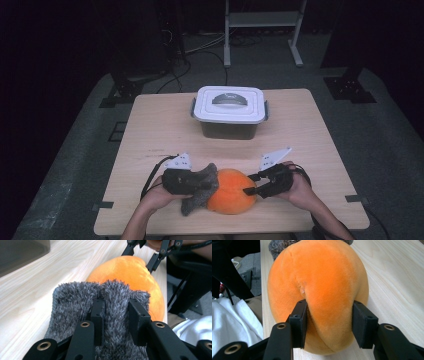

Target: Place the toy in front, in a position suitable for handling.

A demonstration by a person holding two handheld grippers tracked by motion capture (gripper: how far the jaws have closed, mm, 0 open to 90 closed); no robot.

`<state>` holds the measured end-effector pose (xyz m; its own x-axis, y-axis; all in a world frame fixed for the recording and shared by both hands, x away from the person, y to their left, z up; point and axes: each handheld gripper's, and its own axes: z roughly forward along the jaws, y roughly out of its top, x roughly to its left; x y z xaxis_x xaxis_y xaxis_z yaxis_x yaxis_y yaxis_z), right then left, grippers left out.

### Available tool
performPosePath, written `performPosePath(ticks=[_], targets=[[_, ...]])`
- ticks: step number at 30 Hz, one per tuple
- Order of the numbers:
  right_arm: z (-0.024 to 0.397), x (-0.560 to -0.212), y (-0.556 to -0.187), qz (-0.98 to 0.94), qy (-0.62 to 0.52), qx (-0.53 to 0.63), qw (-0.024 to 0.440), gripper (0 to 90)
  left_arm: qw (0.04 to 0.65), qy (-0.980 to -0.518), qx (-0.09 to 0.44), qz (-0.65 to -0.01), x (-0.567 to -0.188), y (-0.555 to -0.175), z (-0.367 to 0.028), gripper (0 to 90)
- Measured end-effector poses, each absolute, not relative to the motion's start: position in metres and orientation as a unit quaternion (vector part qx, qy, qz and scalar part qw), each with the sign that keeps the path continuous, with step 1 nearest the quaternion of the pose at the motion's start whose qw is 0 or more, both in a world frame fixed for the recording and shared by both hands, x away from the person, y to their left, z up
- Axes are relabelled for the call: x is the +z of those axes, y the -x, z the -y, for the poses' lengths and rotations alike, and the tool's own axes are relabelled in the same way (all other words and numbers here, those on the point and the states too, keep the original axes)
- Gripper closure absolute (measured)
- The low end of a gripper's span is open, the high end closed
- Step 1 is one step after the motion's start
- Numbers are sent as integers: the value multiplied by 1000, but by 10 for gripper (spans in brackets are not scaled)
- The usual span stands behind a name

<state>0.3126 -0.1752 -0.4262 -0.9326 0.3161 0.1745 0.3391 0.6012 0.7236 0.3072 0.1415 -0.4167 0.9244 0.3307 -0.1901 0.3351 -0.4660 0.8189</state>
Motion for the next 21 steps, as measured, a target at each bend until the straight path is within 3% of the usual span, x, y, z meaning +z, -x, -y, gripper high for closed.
performPosePath(ticks=[9, 21], targets=[[179, -428, -315, 893, 188, -409, 21, 504, 500, -855, 1, -141, -402, -294, -116, 692], [189, -432, -324, 881, 216, -419, 40, 504, 470, -863, 16, -182, -413, -304, -135, 697]])
